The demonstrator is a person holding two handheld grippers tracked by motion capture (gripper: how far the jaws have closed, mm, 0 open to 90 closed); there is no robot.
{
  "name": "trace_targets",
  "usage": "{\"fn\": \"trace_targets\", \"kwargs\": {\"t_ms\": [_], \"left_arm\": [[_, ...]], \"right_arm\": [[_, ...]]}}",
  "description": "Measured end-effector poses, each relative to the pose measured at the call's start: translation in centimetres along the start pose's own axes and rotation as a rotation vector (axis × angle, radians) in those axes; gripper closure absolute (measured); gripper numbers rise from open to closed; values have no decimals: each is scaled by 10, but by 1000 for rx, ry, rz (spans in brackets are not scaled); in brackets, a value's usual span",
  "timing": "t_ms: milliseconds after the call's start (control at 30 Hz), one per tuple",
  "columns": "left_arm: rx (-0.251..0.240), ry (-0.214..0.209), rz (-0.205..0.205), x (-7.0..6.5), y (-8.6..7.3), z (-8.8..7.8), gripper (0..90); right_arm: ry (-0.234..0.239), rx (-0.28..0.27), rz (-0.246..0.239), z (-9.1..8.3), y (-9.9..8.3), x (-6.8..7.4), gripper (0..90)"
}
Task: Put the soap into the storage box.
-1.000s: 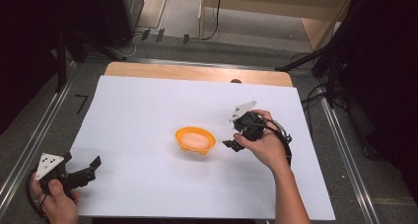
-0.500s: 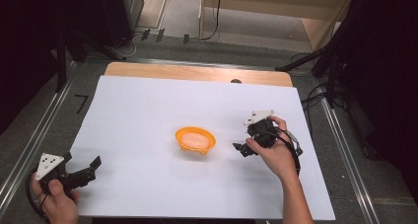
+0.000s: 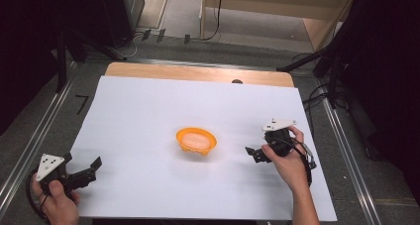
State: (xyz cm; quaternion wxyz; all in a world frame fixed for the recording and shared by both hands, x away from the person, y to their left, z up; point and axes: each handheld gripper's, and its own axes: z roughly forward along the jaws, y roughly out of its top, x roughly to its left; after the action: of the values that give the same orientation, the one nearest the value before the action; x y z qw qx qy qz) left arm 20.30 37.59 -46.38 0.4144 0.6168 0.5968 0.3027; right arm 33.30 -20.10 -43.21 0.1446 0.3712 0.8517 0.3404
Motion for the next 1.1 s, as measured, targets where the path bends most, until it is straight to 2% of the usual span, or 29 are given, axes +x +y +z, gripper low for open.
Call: {"fn": "trace_targets", "kwargs": {"t_ms": [300, 500, 733, 1100], "left_arm": [[0, 2, 1, 0, 0, 0, 0], [1, 2, 3, 0, 0, 0, 0], [0, 3, 4, 0, 0, 0, 0], [-2, -1, 2, 0, 0, -1, 0]], "right_arm": [[-21, -29, 76, -8, -30, -10, 0], [-32, -69, 137, -16, -51, -17, 0], [-53, -96, 184, -25, -75, -24, 0], [-96, -119, 229, -40, -107, -33, 0]]}}
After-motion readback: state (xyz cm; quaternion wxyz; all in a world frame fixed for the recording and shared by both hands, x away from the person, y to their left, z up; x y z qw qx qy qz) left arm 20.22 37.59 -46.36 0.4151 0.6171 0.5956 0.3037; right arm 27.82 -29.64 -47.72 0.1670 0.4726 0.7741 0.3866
